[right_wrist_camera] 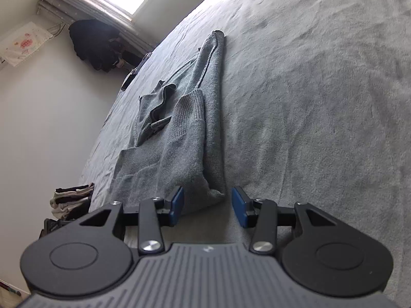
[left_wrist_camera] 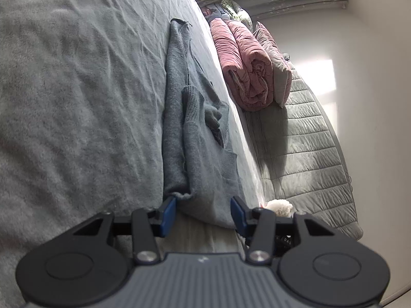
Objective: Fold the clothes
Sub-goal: 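Press the folded sweater edge flat with both tools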
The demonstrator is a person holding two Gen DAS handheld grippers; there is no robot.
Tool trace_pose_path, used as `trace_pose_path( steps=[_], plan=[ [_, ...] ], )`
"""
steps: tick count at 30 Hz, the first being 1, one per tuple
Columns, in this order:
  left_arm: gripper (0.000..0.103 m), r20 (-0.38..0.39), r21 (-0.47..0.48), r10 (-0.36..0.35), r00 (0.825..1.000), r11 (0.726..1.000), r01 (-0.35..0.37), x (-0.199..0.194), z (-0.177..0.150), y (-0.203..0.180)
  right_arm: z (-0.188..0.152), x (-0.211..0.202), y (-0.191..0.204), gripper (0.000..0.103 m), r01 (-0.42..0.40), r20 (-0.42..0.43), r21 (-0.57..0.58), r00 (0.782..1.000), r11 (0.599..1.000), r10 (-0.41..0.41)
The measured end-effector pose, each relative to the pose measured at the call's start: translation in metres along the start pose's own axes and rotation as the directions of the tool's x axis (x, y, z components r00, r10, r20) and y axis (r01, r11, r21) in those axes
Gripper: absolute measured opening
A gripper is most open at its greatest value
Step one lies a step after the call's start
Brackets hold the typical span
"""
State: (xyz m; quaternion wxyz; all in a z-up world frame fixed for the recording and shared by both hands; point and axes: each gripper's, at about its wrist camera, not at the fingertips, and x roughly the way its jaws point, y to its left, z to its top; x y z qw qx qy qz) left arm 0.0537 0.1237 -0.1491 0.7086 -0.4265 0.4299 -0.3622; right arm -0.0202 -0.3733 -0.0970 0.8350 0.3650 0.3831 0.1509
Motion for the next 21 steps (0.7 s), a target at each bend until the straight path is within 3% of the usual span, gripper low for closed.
trace_pose_path(
  steps=[7, 21],
  plan=[
    [0.047, 0.000, 0.000, -0.009, 1.000, 1.000, 0.009, 0.015, 0.003, -0.004, 0.008, 0.014, -0.001, 0.046, -0.035, 0.012, 0.054, 0.999, 0.998, 0.034],
    [0.044, -0.007, 0.018, -0.015, 1.000, 1.000, 0.015, 0.035, 0.013, -0.006, 0.013, 0.034, 0.004, 0.046, -0.054, 0.009, 0.041, 0.999, 0.998, 0.054]
  ],
)
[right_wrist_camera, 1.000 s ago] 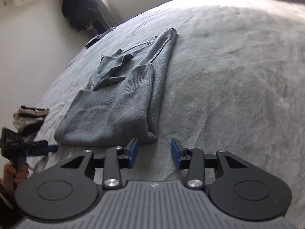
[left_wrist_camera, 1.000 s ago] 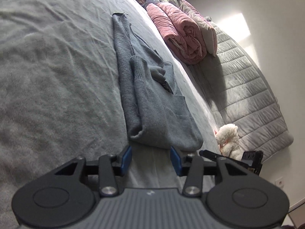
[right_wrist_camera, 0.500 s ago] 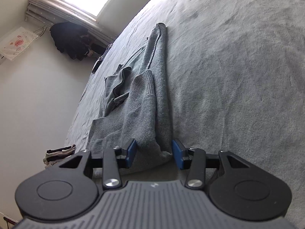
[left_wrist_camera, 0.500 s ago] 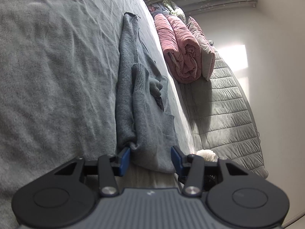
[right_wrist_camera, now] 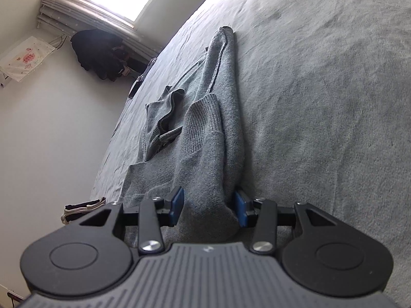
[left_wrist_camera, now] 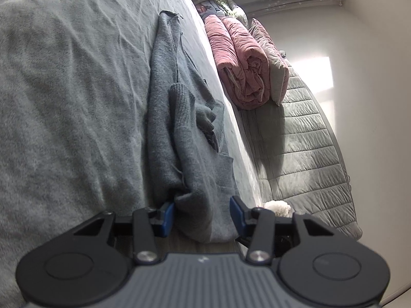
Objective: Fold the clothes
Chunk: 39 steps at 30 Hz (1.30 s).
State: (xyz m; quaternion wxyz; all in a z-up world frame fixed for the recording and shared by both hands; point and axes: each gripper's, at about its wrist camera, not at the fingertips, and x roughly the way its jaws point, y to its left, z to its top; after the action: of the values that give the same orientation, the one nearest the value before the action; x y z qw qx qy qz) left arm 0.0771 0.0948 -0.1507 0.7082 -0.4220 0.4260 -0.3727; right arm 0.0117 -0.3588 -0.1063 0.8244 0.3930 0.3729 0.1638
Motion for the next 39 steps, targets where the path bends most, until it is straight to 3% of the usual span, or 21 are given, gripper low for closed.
trace_pose_path(
  steps=[5, 11, 15, 19, 22, 25, 29, 33, 36, 37, 39],
  plan=[
    [0.029, 0.015, 0.002, 0.029, 0.999, 1.000, -0.029, 0.003, 0.000, 0.005, 0.000, 0.005, 0.001, 0.038, 0.003, 0.002, 0.000, 1.000, 1.000, -0.003],
    [0.027, -0.005, -0.011, 0.072, 0.997, 0.997, -0.072, 0.002, 0.004, 0.001, 0.000, 0.005, 0.000, 0.028, 0.009, -0.002, 0.003, 1.000, 1.000, -0.009],
    [0.040, -0.036, 0.011, 0.157, 0.987, 0.988, -0.156, -0.008, 0.011, -0.016, 0.001, 0.004, -0.001, 0.026, 0.011, -0.005, 0.011, 1.000, 1.000, -0.010],
    [0.052, 0.026, 0.070, 0.210, 0.977, 0.975, -0.211, -0.026, 0.017, -0.027, 0.002, 0.004, -0.002, 0.026, 0.012, -0.009, 0.020, 1.000, 1.000, -0.012],
    [0.056, 0.064, 0.094, 0.241, 0.968, 0.965, -0.246, -0.033, 0.022, -0.028, 0.002, 0.004, -0.003, 0.026, 0.013, -0.011, 0.026, 1.000, 1.000, -0.012],
    [0.056, 0.080, 0.137, 0.205, 0.975, 0.967, -0.215, -0.029, 0.023, -0.030, 0.002, 0.004, -0.003, 0.026, 0.012, -0.012, 0.026, 1.000, 1.000, -0.012],
    [0.056, 0.072, 0.241, 0.103, 0.992, 0.963, -0.118, -0.016, 0.019, -0.044, 0.002, 0.003, -0.003, 0.026, 0.012, -0.013, 0.028, 1.000, 1.000, -0.011],
    [0.057, 0.016, 0.314, 0.177, 0.984, 0.934, -0.173, 0.003, 0.017, -0.047, 0.002, 0.003, -0.003, 0.026, 0.013, -0.013, 0.029, 1.000, 1.000, -0.013],
    [0.057, 0.007, 0.301, 0.151, 0.989, 0.942, -0.146, 0.004, 0.017, -0.044, 0.003, -0.001, 0.001, 0.030, 0.014, -0.008, 0.024, 1.000, 1.000, -0.013],
    [0.057, 0.003, 0.303, 0.131, 0.991, 0.945, -0.126, 0.002, 0.016, -0.045, 0.004, -0.005, 0.004, 0.038, 0.010, 0.000, 0.019, 1.000, 1.000, -0.010],
    [0.057, -0.009, 0.360, 0.126, 0.992, 0.926, -0.114, 0.003, 0.014, -0.051, 0.006, -0.015, 0.010, 0.037, -0.008, 0.035, 0.006, 0.999, 1.000, 0.007]
  ],
)
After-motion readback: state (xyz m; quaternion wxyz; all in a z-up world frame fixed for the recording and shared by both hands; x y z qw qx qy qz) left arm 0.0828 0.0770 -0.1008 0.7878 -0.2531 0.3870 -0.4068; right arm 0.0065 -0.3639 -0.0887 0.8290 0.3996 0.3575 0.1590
